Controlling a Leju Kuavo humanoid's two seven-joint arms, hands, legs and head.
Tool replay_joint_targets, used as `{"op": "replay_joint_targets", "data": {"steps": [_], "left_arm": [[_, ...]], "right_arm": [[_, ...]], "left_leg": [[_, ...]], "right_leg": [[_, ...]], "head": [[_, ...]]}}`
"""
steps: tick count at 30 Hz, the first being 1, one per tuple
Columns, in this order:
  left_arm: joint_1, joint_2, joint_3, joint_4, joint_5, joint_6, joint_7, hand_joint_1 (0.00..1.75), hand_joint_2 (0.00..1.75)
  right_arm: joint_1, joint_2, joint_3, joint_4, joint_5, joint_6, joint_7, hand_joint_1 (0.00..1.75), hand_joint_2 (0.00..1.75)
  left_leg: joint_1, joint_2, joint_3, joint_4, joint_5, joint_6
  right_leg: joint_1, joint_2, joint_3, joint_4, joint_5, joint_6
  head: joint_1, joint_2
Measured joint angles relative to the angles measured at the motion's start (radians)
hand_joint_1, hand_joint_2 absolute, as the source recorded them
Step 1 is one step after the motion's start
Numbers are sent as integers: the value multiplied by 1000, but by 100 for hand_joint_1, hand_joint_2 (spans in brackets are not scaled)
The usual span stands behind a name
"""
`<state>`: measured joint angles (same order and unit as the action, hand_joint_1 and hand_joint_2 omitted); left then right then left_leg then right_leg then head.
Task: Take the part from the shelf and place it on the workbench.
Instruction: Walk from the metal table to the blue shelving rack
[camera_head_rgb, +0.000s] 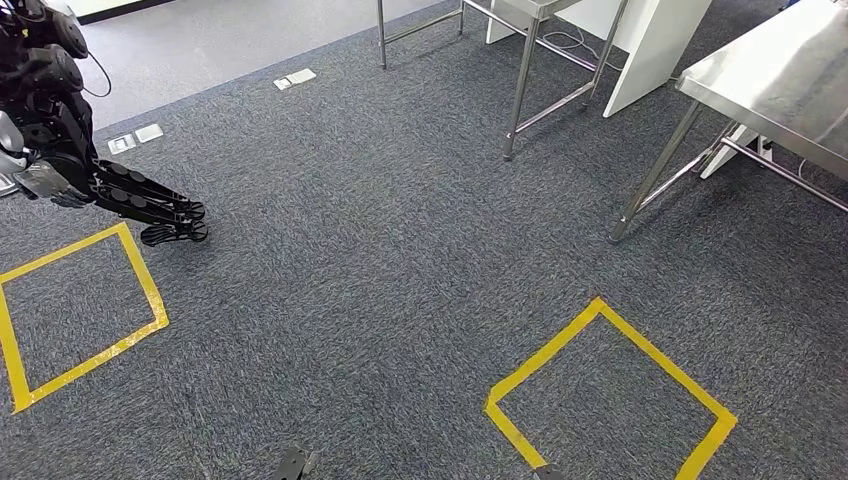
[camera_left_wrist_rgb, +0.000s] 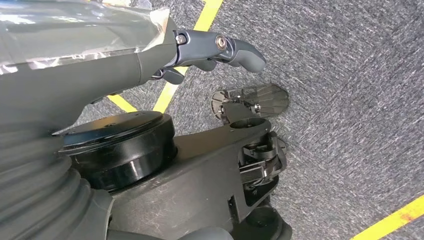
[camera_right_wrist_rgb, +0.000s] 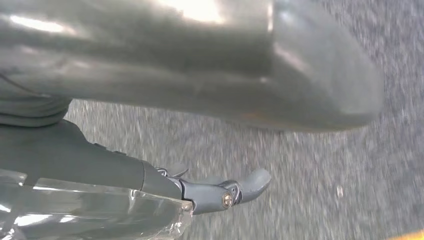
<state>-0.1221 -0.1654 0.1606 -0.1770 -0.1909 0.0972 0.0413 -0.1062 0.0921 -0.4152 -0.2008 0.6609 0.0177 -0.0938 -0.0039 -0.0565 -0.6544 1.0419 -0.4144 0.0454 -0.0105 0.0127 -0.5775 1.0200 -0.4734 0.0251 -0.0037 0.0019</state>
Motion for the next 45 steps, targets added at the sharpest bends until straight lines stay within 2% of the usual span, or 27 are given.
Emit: {"op": "replay_joint_targets", "data": {"steps": [3,4,5,7,8,9,10,11,13,14,15,17,18,19,20,21,22,23,24,25,26,28,29,30,34,41,45], "left_arm": [[-1,0,0,0,-5,-3,2,0,175],[-1,-1,0,0,-7,-3,2,0,175],[-2,-2,0,0,-9,-3,3,0,175],[-3,-2,0,0,-12,-4,7,0,175],[-3,-2,0,0,-13,-4,9,0,175],[-3,-3,0,0,-13,-5,11,0,175],[-3,-3,0,0,-14,-5,12,0,175],[-3,-3,0,0,-15,-5,13,0,175],[-4,-3,0,0,-15,-5,14,0,175],[-5,-3,0,0,-15,-5,14,0,175],[-5,-3,0,0,-15,-5,15,0,175],[-5,-2,0,0,-15,-4,15,0,175],[-4,-1,0,0,-15,-3,15,0,175],[-3,-1,0,0,-15,-3,15,0,175],[-3,-1,0,0,-14,-3,15,0,175],[-4,-1,0,0,-14,-3,15,0,175],[-6,-1,0,0,-13,-3,15,0,175],[-7,-2,0,0,-13,-3,15,0,175],[-7,-2,0,0,-13,-3,15,0,175],[-6,-2,0,0,-13,-3,15,0,175],[-5,-2,0,0,-13,-3,15,0,175],[-6,0,0,0,-13,-2,15,0,175],[-7,0,0,0,-14,-2,15,0,175],[-7,0,0,0,-14,-1,15,0,175],[-7,-1,0,0,-15,-1,14,0,175],[-7,-1,0,0,-16,-1,13,0,175],[-7,-2,0,0,-19,-3,15,0,175]], "right_arm": [[2,14,-3,0,1,13,4,0,0],[2,16,-4,0,1,15,5,0,0],[2,17,-5,0,2,17,6,0,0],[2,18,-8,0,6,19,9,0,0],[3,18,-8,0,9,20,10,0,0],[4,18,-8,0,12,21,12,0,0],[5,18,-8,0,16,22,13,0,0],[6,18,-8,1,18,23,14,0,0],[5,20,-8,1,23,24,16,0,0],[5,21,-8,1,26,25,17,0,0],[4,23,-8,2,28,25,18,0,0],[4,25,-8,2,33,27,19,0,0],[3,26,-8,2,35,28,20,0,0],[2,27,-8,2,37,28,20,0,0],[2,27,-8,2,38,28,20,0,0],[3,27,-8,2,38,28,20,0,0],[6,27,-8,2,38,28,20,0,0],[8,26,-8,2,39,28,21,0,0],[10,26,-8,2,39,28,21,0,0],[9,25,-8,2,40,28,21,0,0],[8,25,-8,2,42,28,21,0,0],[5,27,-8,2,46,29,22,0,0],[4,27,-8,2,48,29,22,0,0],[2,28,-8,2,51,29,23,0,0],[3,28,-8,2,63,29,27,0,0],[1,28,-8,2,67,30,27,0,0],[1,28,-8,2,74,30,28,0,0]], "left_leg": [[3,-1,11,-18,7,9],[7,-1,18,-29,13,14],[11,-2,24,-40,19,17],[13,-4,26,-46,24,20],[13,-8,23,-46,25,19],[14,-13,21,-45,26,16],[16,-21,18,-45,29,12],[18,-30,15,-43,31,6],[21,-52,8,-36,34,-9],[20,-61,5,-33,35,-17],[19,-70,2,-31,35,-25],[21,-87,0,-35,40,-39],[23,-78,-3,-32,39,-42],[24,-54,-11,-16,29,-45],[24,-20,-27,20,5,-47],[23,17,-53,79,-31,-48],[23,40,-85,151,-71,-49],[23,50,-115,219,-102,-49],[23,53,-132,263,-118,-49],[23,54,-129,270,-114,-46],[23,54,-105,235,-94,-42],[17,61,-21,97,-46,-26],[13,66,13,39,-31,-20],[10,71,33,4,-24,-18],[2,69,41,-12,-22,-27],[-3,66,43,-17,-23,-13],[-2,66,68,-58,-8,-3]], "right_leg": [[1,-1,1,2,-4,5],[2,-2,-4,18,-16,5],[2,-2,-18,54,-39,4],[-3,-3,-69,173,-102,-1],[-6,-3,-92,230,-127,0],[-10,-3,-102,259,-137,6],[-14,-3,-91,248,-132,14],[-20,-1,-59,197,-113,25],[-28,31,23,55,-71,42],[-29,47,48,11,-58,40],[-27,59,59,-9,-53,33],[-22,47,59,-7,-49,10],[-20,37,61,-7,-46,2],[-19,27,63,-8,-42,-6],[-18,17,63,-9,-38,-13],[-15,6,62,-9,-36,-17],[-11,-5,60,-9,-36,-18],[-9,-16,58,-8,-36,-19],[-6,-25,57,-8,-36,-19],[-5,-32,56,-8,-36,-19],[-3,-38,56,-8,-36,-19],[0,-43,58,-8,-38,-18],[3,-45,58,-7,-40,-17],[6,-46,57,-6,-43,-16],[9,-49,53,-6,-49,-16],[4,-50,62,-26,-41,-4],[4,-50,89,-72,-23,6]], "head": [[0,0],[1,0],[2,0],[4,0],[4,0],[4,0],[4,0],[4,0],[7,0],[8,0],[7,0],[4,0],[2,0],[-2,0],[-5,0],[-9,0],[-12,0],[-12,0],[-13,0],[-13,0],[-13,0],[-13,0],[-12,0],[-12,0],[-11,0],[-11,0],[-12,0]]}}
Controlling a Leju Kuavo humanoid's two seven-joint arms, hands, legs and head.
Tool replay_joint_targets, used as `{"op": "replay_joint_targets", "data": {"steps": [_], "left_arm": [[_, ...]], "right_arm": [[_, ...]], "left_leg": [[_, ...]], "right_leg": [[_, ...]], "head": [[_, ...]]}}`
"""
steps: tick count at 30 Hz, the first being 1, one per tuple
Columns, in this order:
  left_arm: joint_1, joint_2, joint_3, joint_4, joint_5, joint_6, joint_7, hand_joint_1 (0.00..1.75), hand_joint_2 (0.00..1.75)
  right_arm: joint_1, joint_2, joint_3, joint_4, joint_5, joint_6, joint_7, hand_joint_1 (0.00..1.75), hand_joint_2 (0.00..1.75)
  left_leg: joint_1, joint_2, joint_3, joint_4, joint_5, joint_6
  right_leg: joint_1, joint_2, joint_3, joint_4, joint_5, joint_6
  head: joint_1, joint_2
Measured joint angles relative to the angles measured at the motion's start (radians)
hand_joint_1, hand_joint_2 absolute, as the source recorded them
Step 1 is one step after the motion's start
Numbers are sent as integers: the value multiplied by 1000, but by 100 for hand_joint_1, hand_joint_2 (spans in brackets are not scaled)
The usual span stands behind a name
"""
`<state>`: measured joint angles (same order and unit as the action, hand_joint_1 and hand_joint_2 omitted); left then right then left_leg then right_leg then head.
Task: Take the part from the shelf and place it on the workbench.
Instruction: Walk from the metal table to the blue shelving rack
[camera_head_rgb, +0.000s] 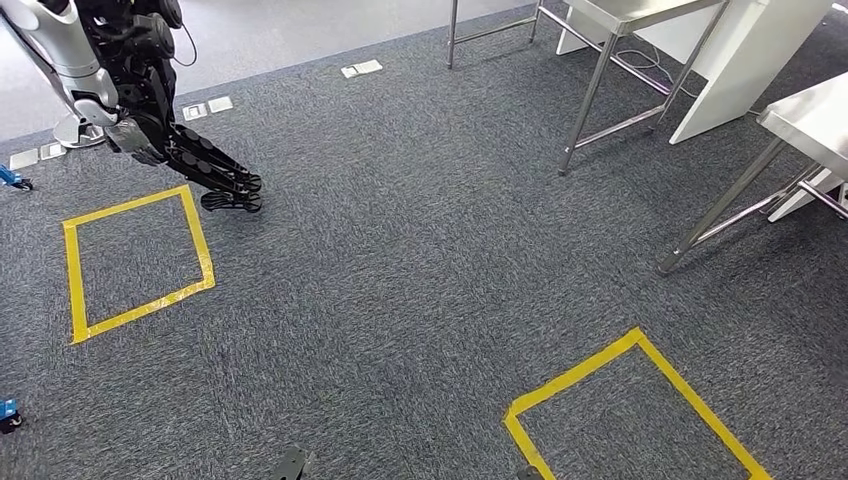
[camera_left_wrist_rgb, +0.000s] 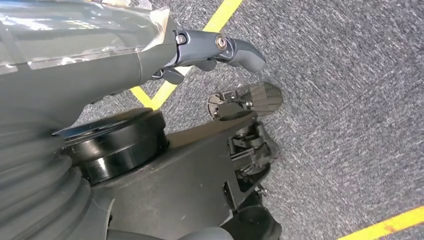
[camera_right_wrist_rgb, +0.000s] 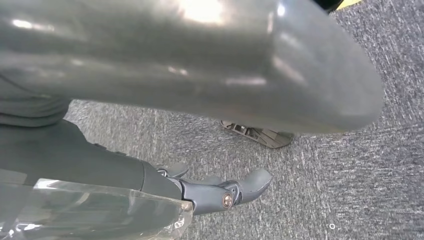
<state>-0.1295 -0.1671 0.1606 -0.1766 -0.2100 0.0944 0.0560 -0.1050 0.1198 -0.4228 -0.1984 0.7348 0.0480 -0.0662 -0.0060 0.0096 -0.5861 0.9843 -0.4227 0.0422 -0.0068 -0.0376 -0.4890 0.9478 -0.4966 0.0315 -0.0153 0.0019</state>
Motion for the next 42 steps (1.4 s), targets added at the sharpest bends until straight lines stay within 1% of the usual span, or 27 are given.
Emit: {"op": "replay_joint_targets", "data": {"steps": [7,15,24,27,29,32,36,42], "left_arm": [[0,0,0,0,2,-1,1,0,175],[0,0,0,0,3,0,-1,0,175],[0,1,0,0,6,3,-1,0,175],[0,1,0,0,8,3,-3,0,175],[1,2,1,0,10,3,-4,0,175],[1,2,2,0,10,3,-4,0,175],[1,3,4,0,9,0,-5,0,175],[1,3,10,0,3,-9,-5,0,175]], "right_arm": [[0,0,10,0,20,4,1,0,0],[-2,0,16,0,26,4,2,0,0],[-9,0,17,0,35,5,6,0,0],[-10,0,17,0,29,5,7,0,0],[-10,0,17,0,21,5,9,0,0],[-12,0,17,0,18,5,12,0,0],[-13,0,17,0,19,4,16,0,0],[-11,0,17,0,18,1,22,0,0]], "left_leg": [[0,0,73,-113,43,1],[0,0,169,-269,104,-1],[0,0,255,-411,161,-3],[0,0,271,-438,173,-3],[0,0,268,-434,174,-3],[-1,0,251,-418,171,-4],[-1,0,219,-378,158,-6],[-1,0,161,-291,130,-7]], "right_leg": [[-1,0,73,-117,47,2],[-2,0,171,-278,113,3],[-3,0,260,-429,174,4],[-3,0,284,-459,188,4],[-3,0,281,-453,189,4],[-3,0,261,-432,184,1],[-3,0,218,-384,167,-3],[-3,0,154,-287,134,-4]], "head": [[0,0],[0,0],[0,0],[0,0],[0,0],[0,0],[0,0],[0,0]]}}
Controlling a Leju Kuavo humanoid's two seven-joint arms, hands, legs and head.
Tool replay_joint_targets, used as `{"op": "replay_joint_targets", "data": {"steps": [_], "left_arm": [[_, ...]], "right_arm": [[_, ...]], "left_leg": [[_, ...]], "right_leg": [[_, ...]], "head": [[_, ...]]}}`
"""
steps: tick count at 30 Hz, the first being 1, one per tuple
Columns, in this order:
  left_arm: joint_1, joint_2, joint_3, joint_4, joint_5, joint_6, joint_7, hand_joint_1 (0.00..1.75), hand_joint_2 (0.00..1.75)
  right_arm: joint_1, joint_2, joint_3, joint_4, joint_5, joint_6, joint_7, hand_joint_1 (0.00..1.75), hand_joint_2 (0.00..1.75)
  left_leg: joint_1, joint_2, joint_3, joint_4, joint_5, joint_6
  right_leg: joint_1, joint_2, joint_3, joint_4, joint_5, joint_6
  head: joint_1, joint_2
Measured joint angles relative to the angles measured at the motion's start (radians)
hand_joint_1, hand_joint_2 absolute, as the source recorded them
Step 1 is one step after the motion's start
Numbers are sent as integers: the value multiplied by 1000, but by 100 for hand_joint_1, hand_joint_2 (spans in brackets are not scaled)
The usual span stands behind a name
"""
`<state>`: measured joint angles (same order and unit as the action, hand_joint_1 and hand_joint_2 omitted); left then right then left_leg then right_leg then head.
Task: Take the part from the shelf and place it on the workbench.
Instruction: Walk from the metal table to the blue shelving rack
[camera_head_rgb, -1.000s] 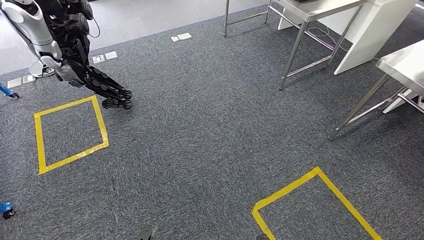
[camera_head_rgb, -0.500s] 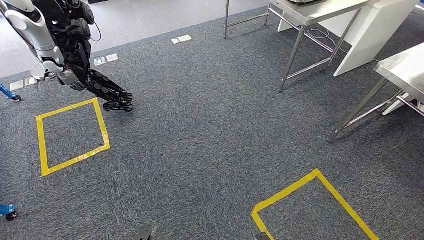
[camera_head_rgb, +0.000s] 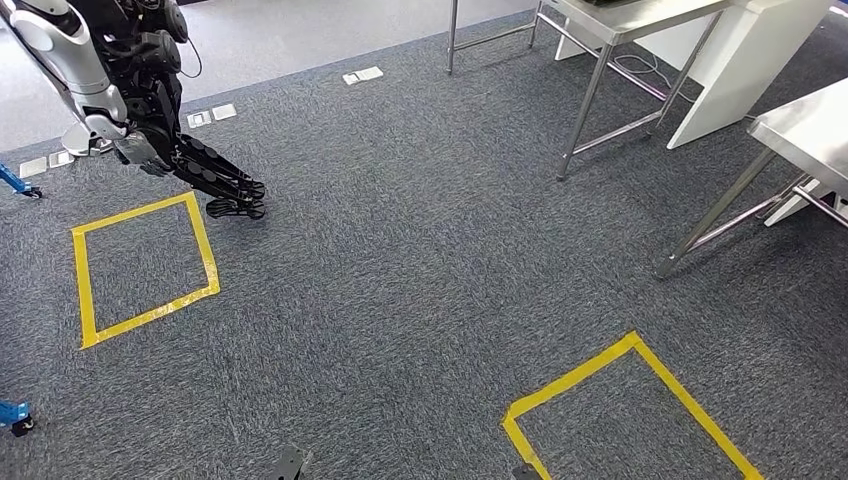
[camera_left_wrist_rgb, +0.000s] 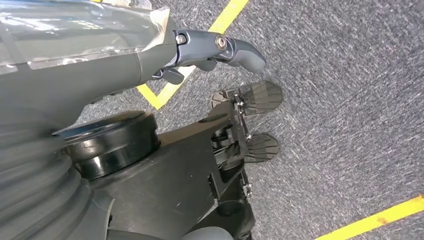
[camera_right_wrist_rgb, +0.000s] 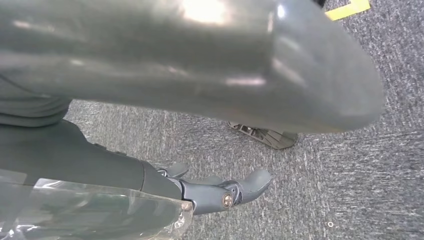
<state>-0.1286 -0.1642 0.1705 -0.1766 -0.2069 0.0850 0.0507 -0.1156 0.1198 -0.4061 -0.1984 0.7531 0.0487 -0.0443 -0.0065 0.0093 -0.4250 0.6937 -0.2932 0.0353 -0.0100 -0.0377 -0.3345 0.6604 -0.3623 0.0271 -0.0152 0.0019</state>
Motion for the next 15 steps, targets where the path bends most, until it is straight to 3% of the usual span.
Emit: {"op": "replay_joint_targets", "data": {"steps": [8,15], "left_arm": [[-1,2,0,0,-1,-1,3,0,175],[-2,2,0,0,-1,3,8,0,175]], "right_arm": [[-1,0,-1,0,-1,-6,1,0,0],[-5,-1,-1,0,0,-6,3,0,0]], "left_leg": [[0,0,-68,103,-36,0],[0,0,-102,159,-56,-1]], "right_leg": [[0,0,-71,111,-41,-1],[0,0,-106,170,-63,-2]], "head": [[0,0],[0,0]]}}
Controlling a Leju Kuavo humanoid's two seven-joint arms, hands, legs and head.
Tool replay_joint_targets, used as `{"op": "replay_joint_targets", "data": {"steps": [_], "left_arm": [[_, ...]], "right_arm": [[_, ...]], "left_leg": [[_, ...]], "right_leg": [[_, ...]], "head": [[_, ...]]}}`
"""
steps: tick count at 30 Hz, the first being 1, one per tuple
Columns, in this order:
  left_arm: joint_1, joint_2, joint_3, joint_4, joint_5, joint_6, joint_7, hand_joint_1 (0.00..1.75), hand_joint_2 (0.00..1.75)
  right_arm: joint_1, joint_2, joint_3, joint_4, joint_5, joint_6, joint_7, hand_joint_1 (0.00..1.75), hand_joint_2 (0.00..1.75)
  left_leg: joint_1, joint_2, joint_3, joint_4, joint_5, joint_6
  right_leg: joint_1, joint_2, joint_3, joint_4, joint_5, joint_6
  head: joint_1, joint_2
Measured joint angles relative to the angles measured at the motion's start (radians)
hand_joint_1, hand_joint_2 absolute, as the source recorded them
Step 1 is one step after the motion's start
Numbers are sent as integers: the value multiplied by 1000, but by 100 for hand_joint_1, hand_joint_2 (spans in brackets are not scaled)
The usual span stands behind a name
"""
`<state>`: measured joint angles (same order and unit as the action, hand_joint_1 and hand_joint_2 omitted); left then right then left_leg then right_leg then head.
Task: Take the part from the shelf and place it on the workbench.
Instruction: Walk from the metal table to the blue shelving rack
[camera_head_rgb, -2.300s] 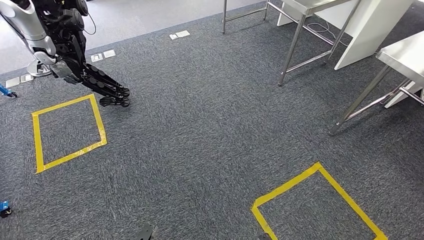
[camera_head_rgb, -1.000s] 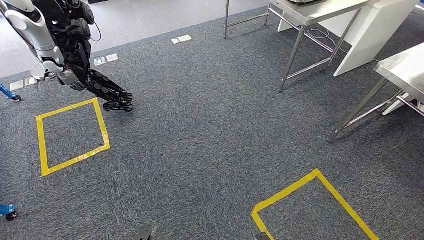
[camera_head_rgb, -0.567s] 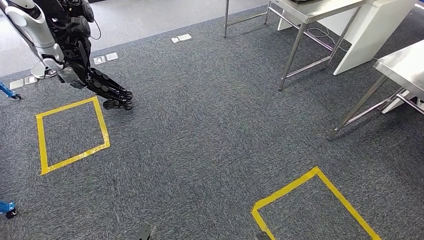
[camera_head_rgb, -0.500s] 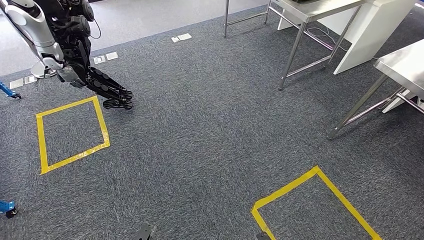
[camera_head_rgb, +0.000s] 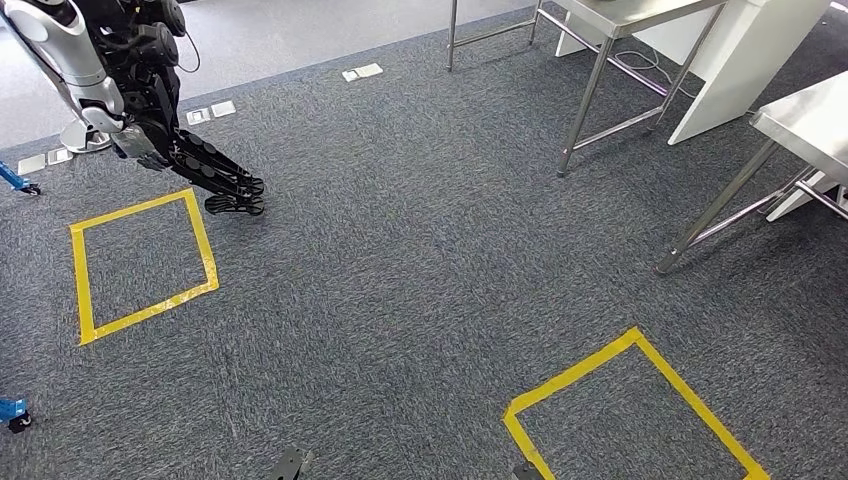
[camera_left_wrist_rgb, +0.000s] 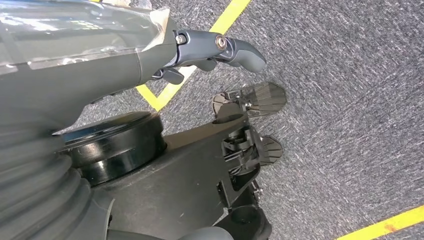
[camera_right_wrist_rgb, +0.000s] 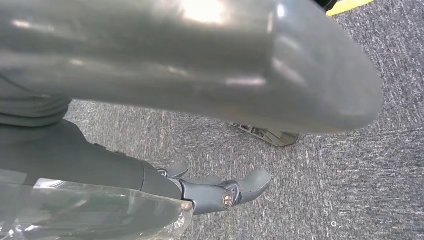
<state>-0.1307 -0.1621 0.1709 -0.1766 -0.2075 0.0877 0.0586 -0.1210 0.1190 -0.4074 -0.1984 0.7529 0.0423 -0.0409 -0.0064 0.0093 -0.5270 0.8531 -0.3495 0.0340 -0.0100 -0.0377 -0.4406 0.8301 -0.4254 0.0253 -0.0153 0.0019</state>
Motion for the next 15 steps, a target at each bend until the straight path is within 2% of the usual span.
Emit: {"op": "replay_joint_targets", "data": {"steps": [5,15], "left_arm": [[0,0,0,0,0,6,1,0,175],[0,0,0,0,-1,7,0,0,175]], "right_arm": [[-1,-1,0,0,1,0,2,0,0],[-1,-2,0,0,7,0,2,0,0]], "left_leg": [[0,0,-12,19,-6,0],[0,0,-13,21,-7,0]], "right_leg": [[0,0,-13,20,-7,1],[0,0,-13,22,-8,0]], "head": [[0,0],[0,0]]}}
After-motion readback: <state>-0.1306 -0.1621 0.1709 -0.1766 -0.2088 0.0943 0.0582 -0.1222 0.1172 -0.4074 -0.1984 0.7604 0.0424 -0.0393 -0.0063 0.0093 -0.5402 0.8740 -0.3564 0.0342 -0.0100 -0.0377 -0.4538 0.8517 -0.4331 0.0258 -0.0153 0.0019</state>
